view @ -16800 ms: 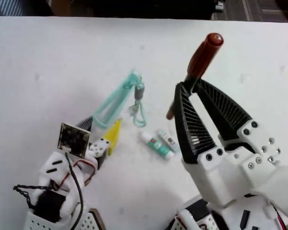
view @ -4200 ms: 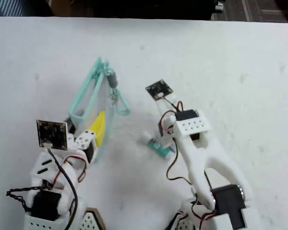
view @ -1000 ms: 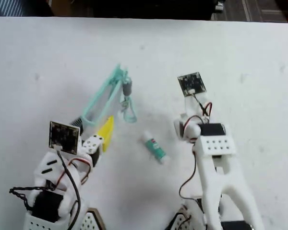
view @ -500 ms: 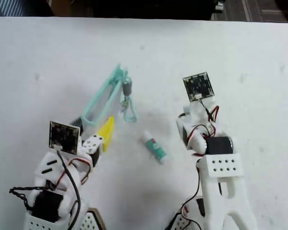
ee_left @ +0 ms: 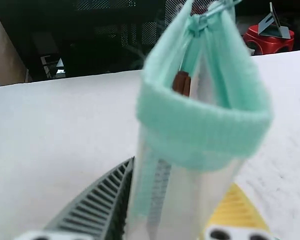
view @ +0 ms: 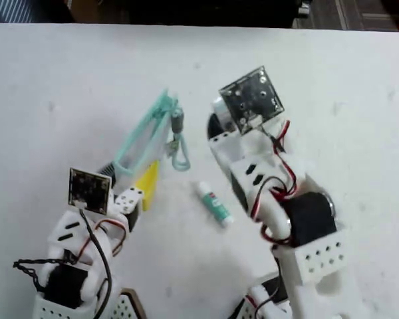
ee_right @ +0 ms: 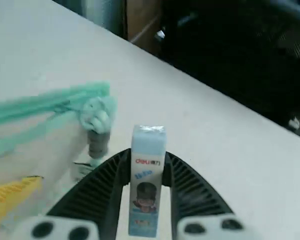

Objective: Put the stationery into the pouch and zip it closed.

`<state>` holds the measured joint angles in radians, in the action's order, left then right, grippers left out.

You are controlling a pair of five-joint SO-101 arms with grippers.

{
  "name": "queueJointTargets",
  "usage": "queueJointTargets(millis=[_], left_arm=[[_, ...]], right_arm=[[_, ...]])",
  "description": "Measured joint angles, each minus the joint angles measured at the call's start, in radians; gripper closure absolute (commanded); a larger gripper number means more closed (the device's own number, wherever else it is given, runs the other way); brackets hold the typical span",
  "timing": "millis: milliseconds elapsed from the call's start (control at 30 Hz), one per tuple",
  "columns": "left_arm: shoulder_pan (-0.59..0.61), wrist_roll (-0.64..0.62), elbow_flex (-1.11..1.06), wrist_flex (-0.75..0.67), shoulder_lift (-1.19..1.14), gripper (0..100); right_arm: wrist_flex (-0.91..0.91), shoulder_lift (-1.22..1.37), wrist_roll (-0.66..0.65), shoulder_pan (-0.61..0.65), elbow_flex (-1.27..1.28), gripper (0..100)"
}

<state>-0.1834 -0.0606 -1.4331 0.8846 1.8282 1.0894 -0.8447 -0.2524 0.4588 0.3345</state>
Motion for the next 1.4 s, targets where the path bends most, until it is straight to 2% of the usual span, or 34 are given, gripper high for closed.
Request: queueJointTargets(millis=[267, 400, 500, 767, 1033, 1400], left_arm=[[-0.049, 0.029, 0.0, 0.015, 0.0, 79], [-0.055, 0.038, 0.0, 0.017, 0.002, 79], [-0.055, 0.038, 0.0, 0.017, 0.002, 79], [-0.057, 0.038, 0.0, 0.017, 0.002, 79], [-0.054, 0.038, 0.0, 0.017, 0.002, 79], [-0.04, 0.038, 0.0, 0.017, 0.002, 79]], right_arm=[[-0.083, -0.006, 0.0, 0.213, -0.121, 98.2], [-0.117, -0.006, 0.0, 0.344, -0.121, 98.2], [-0.146, -0.012, 0.0, 0.393, -0.069, 98.2], [-0.258, -0.069, 0.0, 0.414, 0.14, 98.2], [-0.483, -0.058, -0.002, 0.42, 0.298, 98.2], [-0.638, -0.06, 0.0, 0.384, 0.399, 96.7]])
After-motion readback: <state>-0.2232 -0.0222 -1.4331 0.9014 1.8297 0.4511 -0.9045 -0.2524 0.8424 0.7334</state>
